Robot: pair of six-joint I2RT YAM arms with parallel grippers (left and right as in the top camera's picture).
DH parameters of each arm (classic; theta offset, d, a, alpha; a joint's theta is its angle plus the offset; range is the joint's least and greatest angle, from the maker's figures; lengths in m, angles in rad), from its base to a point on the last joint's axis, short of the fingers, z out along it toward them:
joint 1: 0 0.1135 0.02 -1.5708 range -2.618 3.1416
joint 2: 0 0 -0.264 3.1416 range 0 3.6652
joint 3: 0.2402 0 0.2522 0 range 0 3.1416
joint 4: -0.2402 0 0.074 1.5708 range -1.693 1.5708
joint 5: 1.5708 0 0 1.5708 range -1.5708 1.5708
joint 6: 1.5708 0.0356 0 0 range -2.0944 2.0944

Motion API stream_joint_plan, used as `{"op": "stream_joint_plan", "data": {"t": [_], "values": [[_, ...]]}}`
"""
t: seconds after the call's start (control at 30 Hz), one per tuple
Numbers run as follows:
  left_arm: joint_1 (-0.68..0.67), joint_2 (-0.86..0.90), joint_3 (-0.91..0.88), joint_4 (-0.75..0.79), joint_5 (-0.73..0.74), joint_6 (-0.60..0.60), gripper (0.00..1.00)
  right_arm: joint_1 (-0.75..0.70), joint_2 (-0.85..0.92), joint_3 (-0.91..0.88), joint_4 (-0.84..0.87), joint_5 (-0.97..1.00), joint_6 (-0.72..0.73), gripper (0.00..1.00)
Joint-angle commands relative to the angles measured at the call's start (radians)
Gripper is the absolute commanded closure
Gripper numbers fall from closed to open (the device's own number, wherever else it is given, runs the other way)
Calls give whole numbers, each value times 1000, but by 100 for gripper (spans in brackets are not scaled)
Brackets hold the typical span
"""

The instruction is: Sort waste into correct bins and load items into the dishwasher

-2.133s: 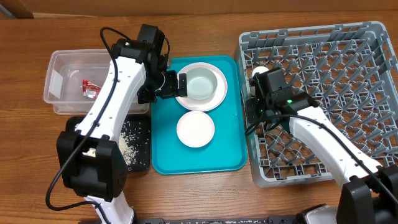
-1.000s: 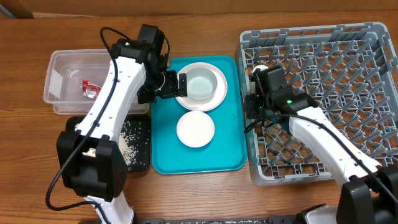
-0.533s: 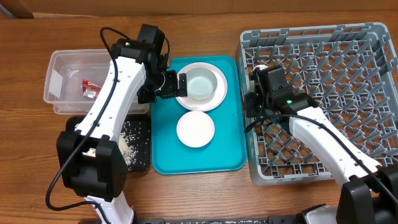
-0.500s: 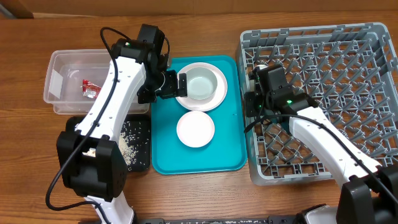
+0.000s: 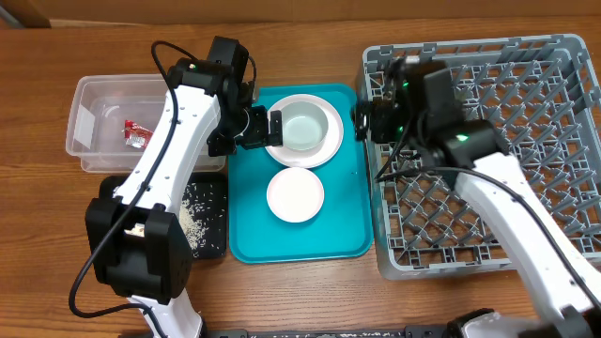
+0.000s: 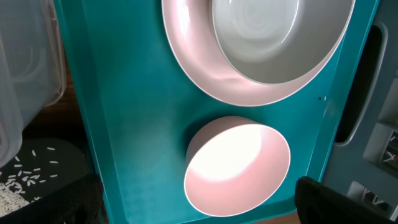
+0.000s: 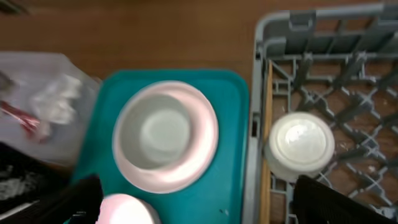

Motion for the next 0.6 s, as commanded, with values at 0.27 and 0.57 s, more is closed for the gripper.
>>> {"op": "stream_joint_plan", "data": {"t": [0.27, 0.57], "values": [[-6, -16, 14, 115, -8, 4, 0, 2, -71, 29, -155, -34, 68, 0], [-82, -16, -41, 42, 69, -5, 80, 2, -91, 29, -211, 75, 18, 0]]}}
